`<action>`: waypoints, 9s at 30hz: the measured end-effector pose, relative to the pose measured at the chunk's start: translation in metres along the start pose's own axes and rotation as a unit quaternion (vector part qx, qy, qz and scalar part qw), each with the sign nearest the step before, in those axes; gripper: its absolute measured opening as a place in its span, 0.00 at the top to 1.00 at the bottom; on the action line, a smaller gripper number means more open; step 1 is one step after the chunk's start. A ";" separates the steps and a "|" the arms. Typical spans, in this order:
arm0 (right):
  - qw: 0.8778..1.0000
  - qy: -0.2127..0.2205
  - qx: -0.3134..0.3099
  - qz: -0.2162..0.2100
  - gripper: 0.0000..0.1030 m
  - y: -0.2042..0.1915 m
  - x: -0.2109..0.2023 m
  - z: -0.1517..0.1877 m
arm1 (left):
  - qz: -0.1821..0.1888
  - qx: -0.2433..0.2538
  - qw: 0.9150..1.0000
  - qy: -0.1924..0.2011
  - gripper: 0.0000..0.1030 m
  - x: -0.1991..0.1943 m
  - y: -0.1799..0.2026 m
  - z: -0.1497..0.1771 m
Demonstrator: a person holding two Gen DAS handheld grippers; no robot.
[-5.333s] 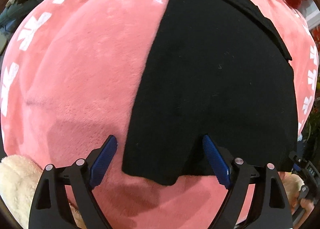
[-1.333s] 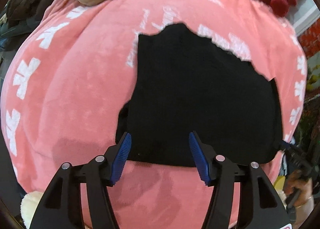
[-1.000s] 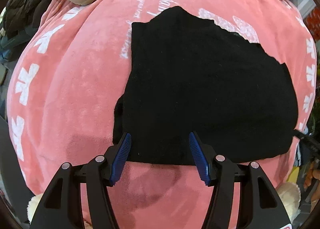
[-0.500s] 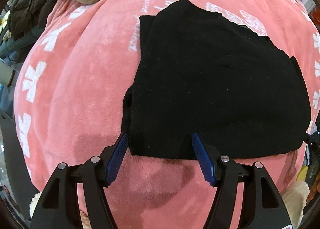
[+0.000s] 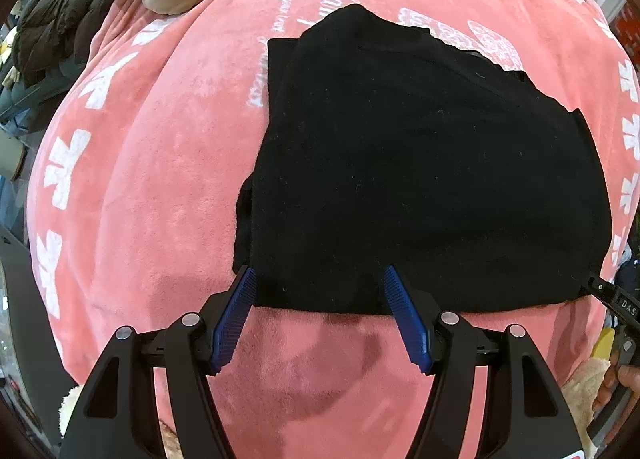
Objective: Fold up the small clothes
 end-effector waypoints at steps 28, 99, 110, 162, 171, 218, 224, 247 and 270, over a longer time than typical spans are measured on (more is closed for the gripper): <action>0.997 0.013 -0.017 -0.080 0.89 -0.022 -0.049 -0.025 | 0.206 -0.172 0.963 0.000 0.95 -0.007 -0.067 -0.022; 0.989 0.114 -0.092 0.007 0.77 -0.020 -0.038 -0.053 | 0.014 0.015 0.997 0.076 0.69 -0.029 -0.013 -0.051; 0.997 0.070 -0.015 -0.011 0.95 0.012 -0.028 -0.027 | 0.029 0.040 0.998 0.035 0.51 -0.024 0.030 -0.023; 0.995 0.081 -0.034 -0.043 0.27 0.028 -0.051 0.064 | 0.196 -0.218 0.956 0.014 0.91 -0.023 -0.032 0.041; 0.992 0.095 -0.030 -0.072 0.26 0.030 -0.054 0.063 | 0.188 -0.124 0.972 0.067 0.91 -0.083 0.034 0.013; 0.988 0.088 -0.093 -0.086 0.20 -0.014 -0.087 -0.030 | 0.092 0.097 0.990 0.035 0.34 -0.097 0.174 0.051; 0.976 0.058 -0.208 0.019 0.63 -0.073 -0.022 -0.056 | 0.095 0.060 0.993 0.029 0.34 -0.099 0.146 0.056; 0.997 0.032 -0.004 -0.066 0.49 0.046 -0.039 -0.002 | 0.182 -0.035 0.980 -0.070 0.29 -0.001 0.162 0.023; 0.995 -0.010 0.041 -0.093 0.33 0.076 -0.012 -0.007 | 0.122 -0.002 0.988 -0.098 0.28 0.031 0.178 0.012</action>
Point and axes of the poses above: each gripper's, at about its wrist camera, not at the fingertips, and x roughly the way its jaws point, y to its right, z to its underside, the point moved 2 cm from there along x, roughly the way its jaws point, and after that the axes turned 3 degrees about z, right-handed, at the moved point
